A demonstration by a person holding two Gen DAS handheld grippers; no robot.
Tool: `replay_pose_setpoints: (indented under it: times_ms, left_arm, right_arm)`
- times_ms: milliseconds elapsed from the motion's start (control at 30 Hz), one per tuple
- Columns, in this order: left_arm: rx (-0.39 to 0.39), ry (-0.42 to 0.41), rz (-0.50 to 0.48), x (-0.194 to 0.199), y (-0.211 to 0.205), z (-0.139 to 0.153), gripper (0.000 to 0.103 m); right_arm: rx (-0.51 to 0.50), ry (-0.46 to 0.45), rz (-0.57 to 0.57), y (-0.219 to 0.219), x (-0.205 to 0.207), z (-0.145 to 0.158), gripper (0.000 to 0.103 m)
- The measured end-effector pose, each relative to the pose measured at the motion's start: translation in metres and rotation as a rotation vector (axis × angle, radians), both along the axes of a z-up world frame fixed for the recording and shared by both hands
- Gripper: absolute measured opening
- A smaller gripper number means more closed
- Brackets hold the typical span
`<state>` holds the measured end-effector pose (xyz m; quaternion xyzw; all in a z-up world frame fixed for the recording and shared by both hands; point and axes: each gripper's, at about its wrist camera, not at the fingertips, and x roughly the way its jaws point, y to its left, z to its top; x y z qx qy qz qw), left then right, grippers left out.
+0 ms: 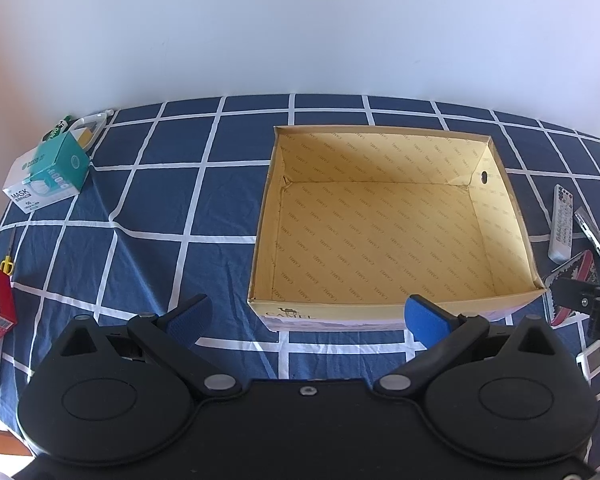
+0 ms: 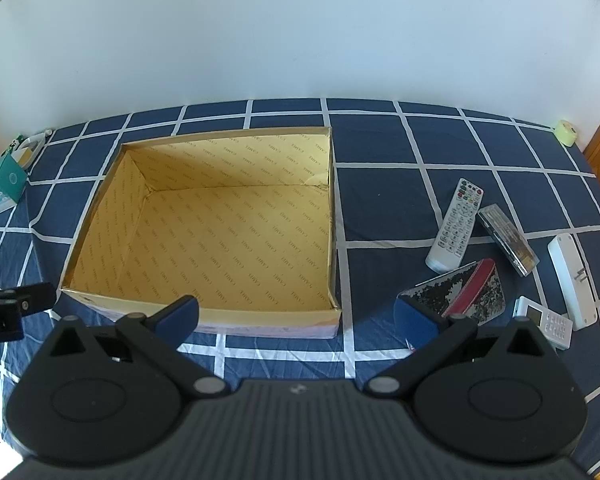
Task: Organize objects
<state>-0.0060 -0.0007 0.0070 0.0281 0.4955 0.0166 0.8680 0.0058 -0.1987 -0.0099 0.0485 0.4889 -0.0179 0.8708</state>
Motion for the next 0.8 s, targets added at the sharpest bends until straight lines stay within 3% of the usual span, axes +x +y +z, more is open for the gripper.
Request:
replay_pose_setpoints:
  times_ms: [800]
  left_arm:
    - [-0.007, -0.005, 0.005, -0.0027, 0.0022, 0.0024, 0.103]
  right_arm:
    - [0.003, 0.000, 0.012, 0.0026, -0.0008, 0.0006, 0.103]
